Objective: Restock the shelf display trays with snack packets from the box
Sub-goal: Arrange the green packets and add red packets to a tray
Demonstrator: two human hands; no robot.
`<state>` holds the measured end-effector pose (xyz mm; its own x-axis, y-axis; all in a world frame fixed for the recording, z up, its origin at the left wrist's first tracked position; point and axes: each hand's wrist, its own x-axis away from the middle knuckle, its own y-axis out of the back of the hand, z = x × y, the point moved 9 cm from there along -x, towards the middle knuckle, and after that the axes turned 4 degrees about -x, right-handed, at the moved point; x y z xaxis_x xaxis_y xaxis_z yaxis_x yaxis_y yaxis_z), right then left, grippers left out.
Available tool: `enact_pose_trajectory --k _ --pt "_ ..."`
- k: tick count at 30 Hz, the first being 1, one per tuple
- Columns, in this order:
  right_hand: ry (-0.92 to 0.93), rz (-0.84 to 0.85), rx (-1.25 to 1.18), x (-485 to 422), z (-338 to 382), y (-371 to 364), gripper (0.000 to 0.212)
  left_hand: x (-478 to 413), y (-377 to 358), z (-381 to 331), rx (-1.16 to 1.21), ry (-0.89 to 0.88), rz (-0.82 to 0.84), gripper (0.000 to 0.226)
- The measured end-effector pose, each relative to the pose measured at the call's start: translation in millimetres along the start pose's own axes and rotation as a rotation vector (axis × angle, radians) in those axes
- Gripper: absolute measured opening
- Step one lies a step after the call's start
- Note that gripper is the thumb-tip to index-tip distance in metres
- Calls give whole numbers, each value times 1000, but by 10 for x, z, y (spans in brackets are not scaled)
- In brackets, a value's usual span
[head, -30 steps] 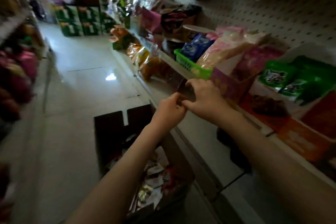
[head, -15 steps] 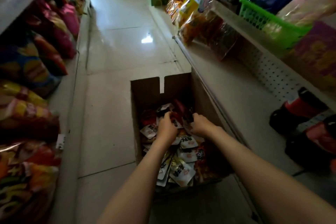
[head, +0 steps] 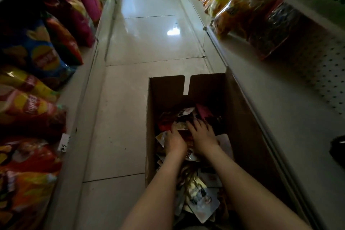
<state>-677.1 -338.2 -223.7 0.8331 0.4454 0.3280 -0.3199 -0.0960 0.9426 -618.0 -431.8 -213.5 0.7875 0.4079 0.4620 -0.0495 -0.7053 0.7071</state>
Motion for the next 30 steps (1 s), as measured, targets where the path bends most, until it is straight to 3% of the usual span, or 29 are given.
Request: enact_pose_trajectory --k 3,9,16,18,22,24,27,30 --pt "-12 38 128 -121 -7 -106 80 -51 -3 44 97 -59 -76 46" --pt "-6 -39 308 -191 9 -90 67 -63 112 137 117 10 -126 43" --pt "38 -119 312 -197 8 7 84 -89 96 146 167 55 -111 43" --pt "24 -115 302 -204 -13 5 75 -101 86 184 306 78 -122 44" --pt "132 -187 266 -238 41 99 26 -114 199 217 524 90 -269 57" --pt "197 -221 217 -225 48 133 29 -146 201 251 445 118 -253 60" --pt "247 -174 224 -152 87 106 31 -214 10 204 116 42 -60 48" --pt "198 -50 178 -107 25 -12 32 -201 0 91 -365 -120 -142 48"
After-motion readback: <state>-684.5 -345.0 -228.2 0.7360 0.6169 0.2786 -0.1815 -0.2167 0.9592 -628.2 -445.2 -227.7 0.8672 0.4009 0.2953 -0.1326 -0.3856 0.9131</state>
